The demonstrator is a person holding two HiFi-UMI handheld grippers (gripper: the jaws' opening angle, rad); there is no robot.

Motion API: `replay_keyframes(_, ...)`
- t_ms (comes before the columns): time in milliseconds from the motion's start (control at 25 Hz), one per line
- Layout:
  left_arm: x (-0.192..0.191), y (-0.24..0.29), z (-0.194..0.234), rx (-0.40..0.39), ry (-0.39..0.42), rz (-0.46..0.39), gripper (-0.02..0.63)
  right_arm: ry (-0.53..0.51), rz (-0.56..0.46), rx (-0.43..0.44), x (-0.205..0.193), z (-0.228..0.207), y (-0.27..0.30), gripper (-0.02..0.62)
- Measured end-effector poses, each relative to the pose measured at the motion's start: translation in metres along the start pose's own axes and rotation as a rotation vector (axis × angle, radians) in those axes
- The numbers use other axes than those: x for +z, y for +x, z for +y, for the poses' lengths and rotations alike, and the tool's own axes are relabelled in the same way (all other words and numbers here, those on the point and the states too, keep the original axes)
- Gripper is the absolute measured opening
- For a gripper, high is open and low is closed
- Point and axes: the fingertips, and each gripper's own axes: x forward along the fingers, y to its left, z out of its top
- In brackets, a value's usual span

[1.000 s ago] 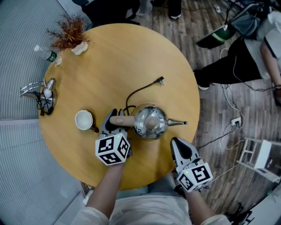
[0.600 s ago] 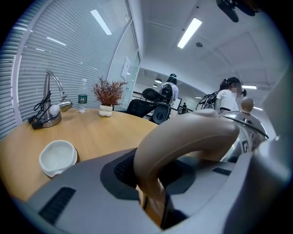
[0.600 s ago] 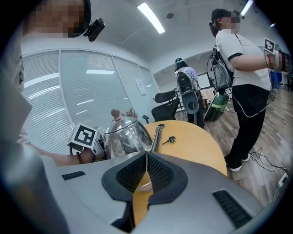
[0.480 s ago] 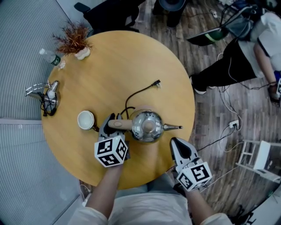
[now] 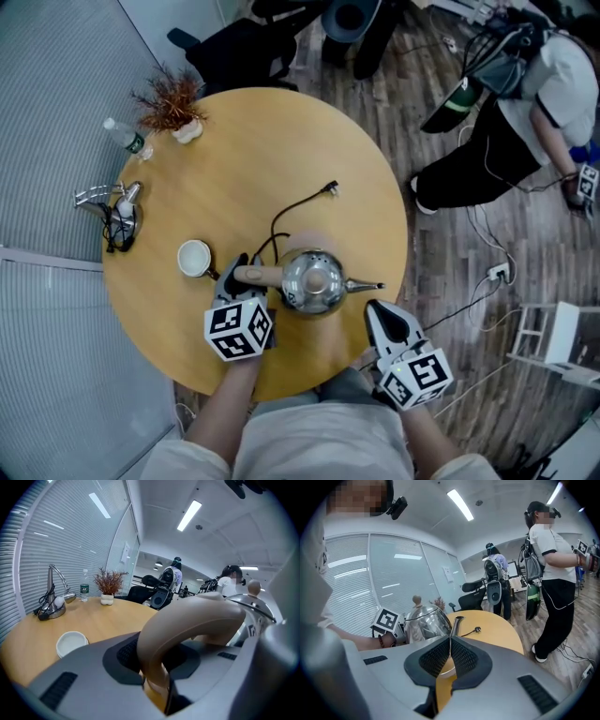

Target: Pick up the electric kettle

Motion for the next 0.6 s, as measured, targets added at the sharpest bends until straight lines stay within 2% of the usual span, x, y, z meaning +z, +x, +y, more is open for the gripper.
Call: replay_keyframes(600, -0.006, -0.058, 0.001, 0.027, -0.034, 0.014, 0.089, -0.054, -0.056, 0.031, 0.016, 0.024, -0.038, 0.032)
